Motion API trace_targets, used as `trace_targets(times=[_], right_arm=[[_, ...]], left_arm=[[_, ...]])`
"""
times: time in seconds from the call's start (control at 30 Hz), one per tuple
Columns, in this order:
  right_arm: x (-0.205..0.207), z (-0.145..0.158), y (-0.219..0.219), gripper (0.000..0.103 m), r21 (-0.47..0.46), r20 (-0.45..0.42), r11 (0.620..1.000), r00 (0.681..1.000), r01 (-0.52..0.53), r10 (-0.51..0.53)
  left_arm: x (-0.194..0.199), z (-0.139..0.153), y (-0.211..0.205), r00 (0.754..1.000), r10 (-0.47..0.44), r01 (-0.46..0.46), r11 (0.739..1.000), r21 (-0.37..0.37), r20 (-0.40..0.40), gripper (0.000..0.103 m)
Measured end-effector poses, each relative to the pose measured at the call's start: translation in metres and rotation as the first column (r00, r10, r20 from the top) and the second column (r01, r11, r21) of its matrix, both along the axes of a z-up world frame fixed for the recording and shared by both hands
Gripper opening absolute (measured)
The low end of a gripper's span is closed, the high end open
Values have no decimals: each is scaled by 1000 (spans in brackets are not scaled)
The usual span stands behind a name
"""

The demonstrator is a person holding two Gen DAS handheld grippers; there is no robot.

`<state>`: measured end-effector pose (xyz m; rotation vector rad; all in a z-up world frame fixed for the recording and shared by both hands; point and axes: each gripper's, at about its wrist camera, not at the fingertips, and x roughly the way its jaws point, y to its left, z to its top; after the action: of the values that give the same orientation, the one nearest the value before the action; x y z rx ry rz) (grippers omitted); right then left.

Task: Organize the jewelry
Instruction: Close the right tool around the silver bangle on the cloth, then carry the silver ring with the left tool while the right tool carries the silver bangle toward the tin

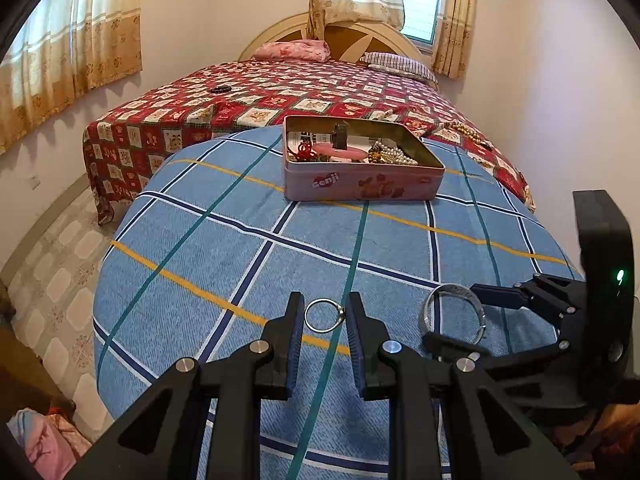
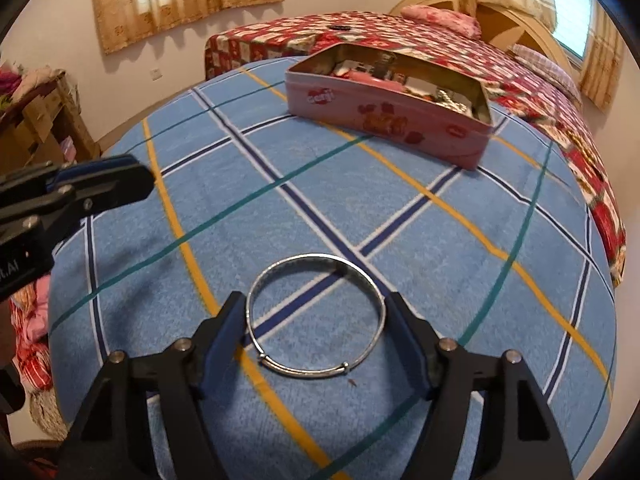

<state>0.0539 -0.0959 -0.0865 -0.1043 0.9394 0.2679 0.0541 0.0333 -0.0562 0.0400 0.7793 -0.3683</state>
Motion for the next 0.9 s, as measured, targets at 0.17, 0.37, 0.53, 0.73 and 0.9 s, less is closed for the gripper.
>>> trace_targets(times=[0.17, 0.37, 0.53, 0.73, 0.9], right_arm=[[1, 14, -13, 73, 40, 31, 998, 998, 56, -58], [1, 27, -28, 73, 70, 69, 991, 990, 115, -120], [2, 26, -36, 73, 92, 65, 986, 987, 139, -145], [0, 24, -42, 73, 98, 63, 983, 985, 153, -159], [-2, 24, -47, 73, 106, 62, 981, 984, 161, -168]], left_arm=[[2, 1, -4, 1000, -7, 7, 1000, 1, -2, 21], [5, 3, -17, 999, -33, 33, 999, -3, -2, 21], [6, 2, -24, 999, -48, 47, 999, -9, -9, 21], [6, -2, -28, 998, -53, 52, 998, -17, -22, 21], [8, -5, -34, 997, -67, 66, 997, -34, -37, 21]])
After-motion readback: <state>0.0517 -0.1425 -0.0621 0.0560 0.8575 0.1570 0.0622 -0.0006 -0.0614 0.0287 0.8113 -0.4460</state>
